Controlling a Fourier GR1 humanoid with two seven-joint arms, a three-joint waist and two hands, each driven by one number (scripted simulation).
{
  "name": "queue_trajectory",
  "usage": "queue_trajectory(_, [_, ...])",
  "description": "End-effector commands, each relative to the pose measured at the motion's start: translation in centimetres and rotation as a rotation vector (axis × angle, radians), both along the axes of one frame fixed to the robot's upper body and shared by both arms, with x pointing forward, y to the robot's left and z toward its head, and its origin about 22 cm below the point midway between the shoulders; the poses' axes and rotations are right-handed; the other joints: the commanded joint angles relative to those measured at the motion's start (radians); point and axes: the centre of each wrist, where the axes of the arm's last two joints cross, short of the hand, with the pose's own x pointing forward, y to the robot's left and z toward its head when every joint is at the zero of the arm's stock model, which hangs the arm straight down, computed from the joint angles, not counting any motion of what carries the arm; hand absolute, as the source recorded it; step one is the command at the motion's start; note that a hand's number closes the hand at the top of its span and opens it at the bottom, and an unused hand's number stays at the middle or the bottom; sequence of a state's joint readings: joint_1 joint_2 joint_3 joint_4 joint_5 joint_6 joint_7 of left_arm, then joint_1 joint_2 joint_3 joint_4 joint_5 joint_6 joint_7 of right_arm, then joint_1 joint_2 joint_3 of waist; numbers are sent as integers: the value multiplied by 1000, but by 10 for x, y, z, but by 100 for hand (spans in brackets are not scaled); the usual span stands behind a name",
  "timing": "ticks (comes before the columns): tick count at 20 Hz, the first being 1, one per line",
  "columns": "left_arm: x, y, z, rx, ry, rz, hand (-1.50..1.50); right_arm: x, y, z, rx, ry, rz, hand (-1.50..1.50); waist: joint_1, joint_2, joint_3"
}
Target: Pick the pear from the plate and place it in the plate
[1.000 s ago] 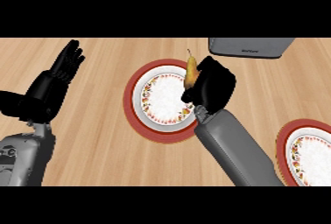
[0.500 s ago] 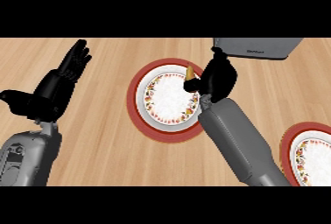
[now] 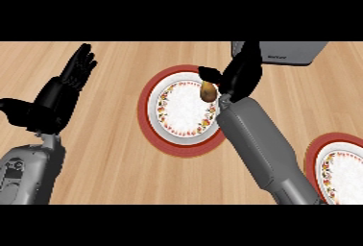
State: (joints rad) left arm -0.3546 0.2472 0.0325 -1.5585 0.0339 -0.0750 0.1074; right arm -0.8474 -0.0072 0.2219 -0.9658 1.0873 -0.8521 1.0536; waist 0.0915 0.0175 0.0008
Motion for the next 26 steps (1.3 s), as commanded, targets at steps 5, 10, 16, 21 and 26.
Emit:
queue_trajectory(5, [-7, 21, -5, 0, 32, 49, 0, -11, 9, 0, 294, -167, -107, -150, -50, -24, -2])
queue_trajectory(10, [-11, 23, 2, 11, 25, 85, 0, -43, -6, -37, 336, -228, -124, -150, -87, -32, -1])
queue_trajectory(16, [-15, 43, -9, 4, 39, 104, 0, -98, -9, -37, 289, -240, -78, -150, -118, -33, -3])
queue_trajectory(21, [-24, 45, -18, -12, 27, 114, 0, -172, -19, -61, 278, -210, -93, -150, -122, -29, -2])
queue_trajectory(26, [-16, 40, -9, 13, 18, 112, 0, -226, -29, -48, 254, -189, -133, -150, -116, -23, -2])
